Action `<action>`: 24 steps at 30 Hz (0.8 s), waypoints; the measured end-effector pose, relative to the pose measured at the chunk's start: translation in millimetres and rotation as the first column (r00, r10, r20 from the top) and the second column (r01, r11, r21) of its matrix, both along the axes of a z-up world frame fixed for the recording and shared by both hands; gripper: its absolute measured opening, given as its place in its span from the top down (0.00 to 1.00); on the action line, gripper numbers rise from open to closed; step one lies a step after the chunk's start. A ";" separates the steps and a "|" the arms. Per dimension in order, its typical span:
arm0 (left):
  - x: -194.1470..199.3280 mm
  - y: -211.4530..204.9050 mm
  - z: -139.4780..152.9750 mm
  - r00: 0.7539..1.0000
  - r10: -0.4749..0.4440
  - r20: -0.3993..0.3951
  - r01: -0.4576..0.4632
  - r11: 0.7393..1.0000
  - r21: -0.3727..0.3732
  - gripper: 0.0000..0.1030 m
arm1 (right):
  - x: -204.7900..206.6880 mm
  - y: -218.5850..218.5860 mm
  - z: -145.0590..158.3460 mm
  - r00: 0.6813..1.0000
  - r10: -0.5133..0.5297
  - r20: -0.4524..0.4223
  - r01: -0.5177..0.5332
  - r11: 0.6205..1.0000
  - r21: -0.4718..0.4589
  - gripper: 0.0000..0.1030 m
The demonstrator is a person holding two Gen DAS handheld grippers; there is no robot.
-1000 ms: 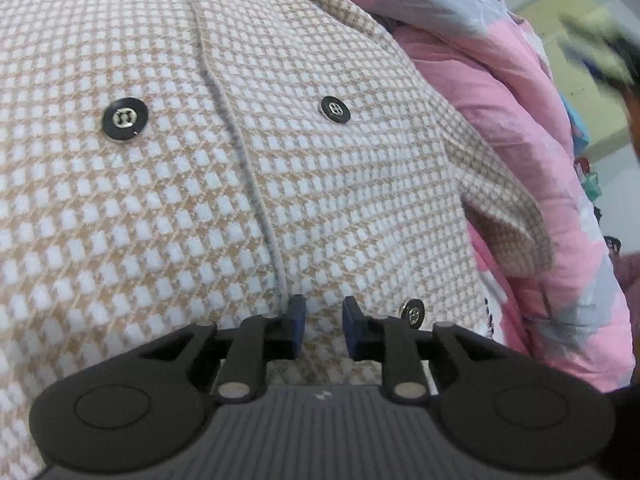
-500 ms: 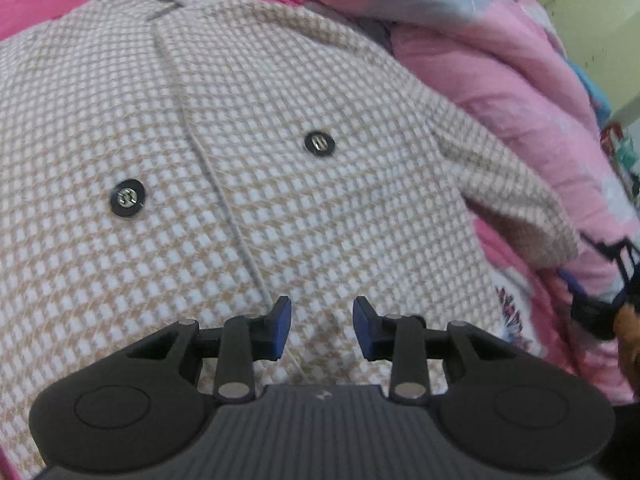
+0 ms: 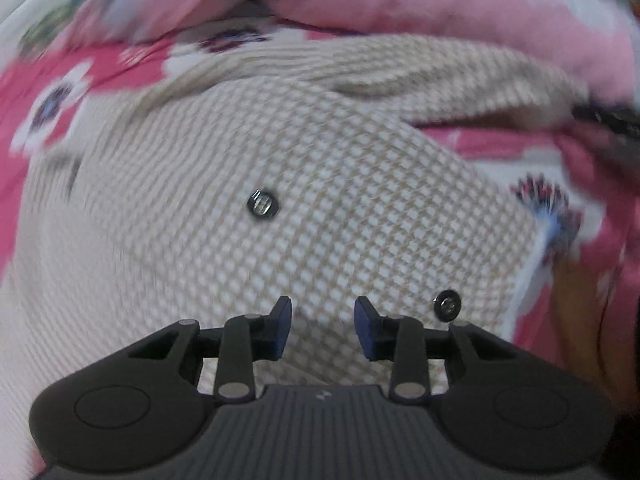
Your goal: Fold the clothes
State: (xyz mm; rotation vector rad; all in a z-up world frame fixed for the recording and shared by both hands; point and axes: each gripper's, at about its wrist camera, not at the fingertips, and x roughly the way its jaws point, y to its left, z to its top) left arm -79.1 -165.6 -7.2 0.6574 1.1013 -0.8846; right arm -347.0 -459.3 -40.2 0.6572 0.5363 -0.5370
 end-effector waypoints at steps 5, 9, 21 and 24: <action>-0.1 -34.6 -15.0 0.998 -0.059 0.013 0.060 0.997 -0.043 0.65 | 31.4 10.0 -9.6 0.979 0.166 -0.114 -0.185 0.966 -0.180 0.47; 10.7 -40.3 -20.4 1.000 0.014 0.006 -0.013 0.986 -0.169 0.66 | 56.4 17.9 -17.3 0.934 0.277 -0.224 -0.337 0.892 -0.302 0.92; 61.3 -78.3 -69.2 0.997 0.054 -0.049 -0.060 0.988 -0.145 0.68 | 140.6 -21.4 134.9 0.941 0.225 -0.252 -0.335 0.718 -0.610 0.93; 61.3 -74.5 -75.1 0.997 0.053 -0.061 -0.063 0.984 -0.166 0.67 | 145.9 -45.1 147.1 0.936 0.193 -0.293 -0.342 0.689 -0.639 0.93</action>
